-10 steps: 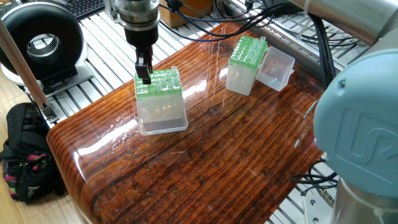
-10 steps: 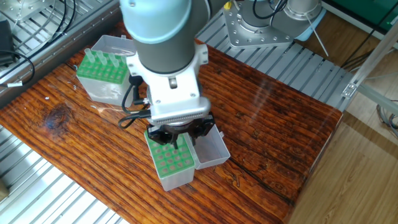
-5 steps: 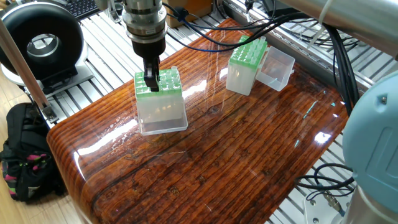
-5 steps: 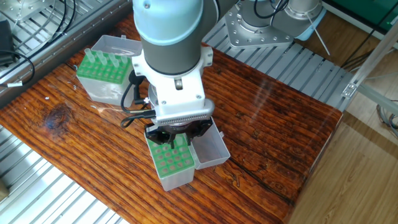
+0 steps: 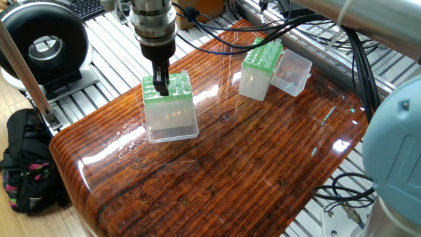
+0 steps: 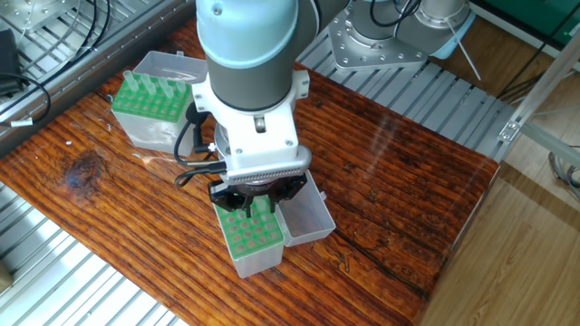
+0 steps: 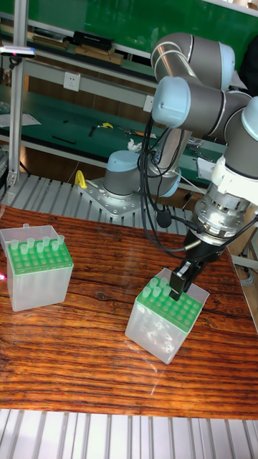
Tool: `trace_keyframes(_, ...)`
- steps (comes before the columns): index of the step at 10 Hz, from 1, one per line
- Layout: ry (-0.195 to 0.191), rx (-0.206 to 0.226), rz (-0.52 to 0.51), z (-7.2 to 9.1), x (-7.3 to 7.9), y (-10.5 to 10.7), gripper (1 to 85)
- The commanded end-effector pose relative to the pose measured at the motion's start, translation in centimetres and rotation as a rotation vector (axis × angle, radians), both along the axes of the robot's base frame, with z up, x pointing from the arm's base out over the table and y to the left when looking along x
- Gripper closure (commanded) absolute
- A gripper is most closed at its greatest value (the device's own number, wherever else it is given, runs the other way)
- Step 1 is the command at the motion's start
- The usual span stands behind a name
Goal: Transfer all large pipette tips from one holder to another
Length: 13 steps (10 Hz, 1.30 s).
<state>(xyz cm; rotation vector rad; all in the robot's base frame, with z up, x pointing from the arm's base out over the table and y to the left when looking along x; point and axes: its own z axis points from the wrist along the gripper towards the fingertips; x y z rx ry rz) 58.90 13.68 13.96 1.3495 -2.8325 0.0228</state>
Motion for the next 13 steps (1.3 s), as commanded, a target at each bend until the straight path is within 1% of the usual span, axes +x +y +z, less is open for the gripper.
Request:
trace_keyframes(1,0.01,0.017,0.001,-0.16,-0.19,0.33,48.3)
trace_keyframes(2,0.011,0.017,0.001,-0.14,-0.23,0.33,48.7)
trace_keyframes(3,0.013,0.014,0.0,-0.09,-0.29,0.24,51.3)
trace_keyframes(7,0.014,0.005,-0.011,-0.02,-0.34,0.0,57.7)
trace_keyframes(13,0.004,-0.007,-0.025,0.15,-0.09,-0.12,68.3)
